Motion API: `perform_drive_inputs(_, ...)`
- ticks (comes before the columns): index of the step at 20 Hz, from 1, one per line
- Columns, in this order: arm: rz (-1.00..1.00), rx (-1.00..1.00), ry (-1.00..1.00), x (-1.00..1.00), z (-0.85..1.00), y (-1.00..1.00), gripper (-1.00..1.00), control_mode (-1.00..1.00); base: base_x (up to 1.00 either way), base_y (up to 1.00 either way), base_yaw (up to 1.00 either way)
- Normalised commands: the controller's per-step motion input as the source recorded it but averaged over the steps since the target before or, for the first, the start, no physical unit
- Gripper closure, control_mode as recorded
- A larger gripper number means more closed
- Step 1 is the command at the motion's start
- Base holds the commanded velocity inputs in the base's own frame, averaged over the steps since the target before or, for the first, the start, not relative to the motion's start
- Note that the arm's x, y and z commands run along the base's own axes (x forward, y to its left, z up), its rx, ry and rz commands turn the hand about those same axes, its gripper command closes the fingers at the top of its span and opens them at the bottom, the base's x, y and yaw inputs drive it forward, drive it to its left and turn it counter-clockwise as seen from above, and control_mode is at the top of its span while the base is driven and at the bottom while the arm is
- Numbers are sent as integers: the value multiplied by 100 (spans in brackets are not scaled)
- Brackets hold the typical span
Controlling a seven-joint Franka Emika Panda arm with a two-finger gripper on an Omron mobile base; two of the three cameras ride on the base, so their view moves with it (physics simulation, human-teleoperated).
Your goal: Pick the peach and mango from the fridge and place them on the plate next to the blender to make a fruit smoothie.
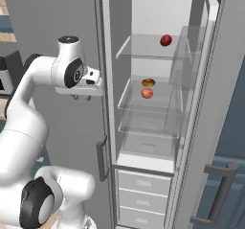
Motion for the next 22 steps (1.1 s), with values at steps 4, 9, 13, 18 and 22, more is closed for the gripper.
perform_drive_inputs(4,0,5,-21,-26,-2,-20,-100,-100,0,0,0)
perform_drive_inputs(9,-13,26,-25,-35,3,-96,-100,-100,0,0,0)
perform_drive_inputs(13,-19,22,1,5,10,-99,-100,-100,0,0,0)
perform_drive_inputs(18,-22,18,6,37,0,-91,-100,-100,0,0,0)
perform_drive_inputs(22,-18,7,6,64,0,-23,-100,-100,0,0,0)
